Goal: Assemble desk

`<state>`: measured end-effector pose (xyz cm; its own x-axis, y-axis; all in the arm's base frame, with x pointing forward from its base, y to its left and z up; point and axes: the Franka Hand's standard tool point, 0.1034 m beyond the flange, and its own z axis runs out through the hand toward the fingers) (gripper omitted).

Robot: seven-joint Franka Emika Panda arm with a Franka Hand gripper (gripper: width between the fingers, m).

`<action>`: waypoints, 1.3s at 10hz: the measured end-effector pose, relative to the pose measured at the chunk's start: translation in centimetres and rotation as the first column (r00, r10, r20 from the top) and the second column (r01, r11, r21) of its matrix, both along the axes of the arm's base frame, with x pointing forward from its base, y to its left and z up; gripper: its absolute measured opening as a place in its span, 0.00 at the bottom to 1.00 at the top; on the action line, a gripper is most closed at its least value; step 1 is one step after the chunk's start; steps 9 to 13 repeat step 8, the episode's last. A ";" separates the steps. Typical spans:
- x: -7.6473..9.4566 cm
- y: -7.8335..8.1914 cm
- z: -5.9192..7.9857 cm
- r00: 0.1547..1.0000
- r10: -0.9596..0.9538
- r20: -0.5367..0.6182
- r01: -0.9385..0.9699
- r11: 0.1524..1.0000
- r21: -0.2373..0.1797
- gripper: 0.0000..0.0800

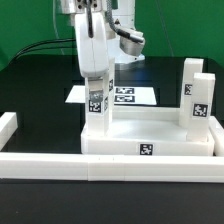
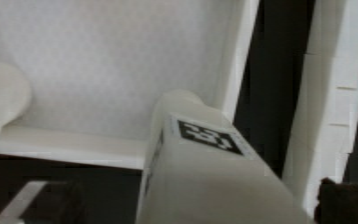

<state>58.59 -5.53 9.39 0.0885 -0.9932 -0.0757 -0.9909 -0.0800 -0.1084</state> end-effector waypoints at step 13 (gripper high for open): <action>0.0 0.0 0.0 1.000 0.000 -0.001 0.000 1.000 0.000 0.81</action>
Offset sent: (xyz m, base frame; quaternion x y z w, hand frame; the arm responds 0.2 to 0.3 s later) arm 0.0000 0.0000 0.0000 0.0000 0.0000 0.0000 1.0000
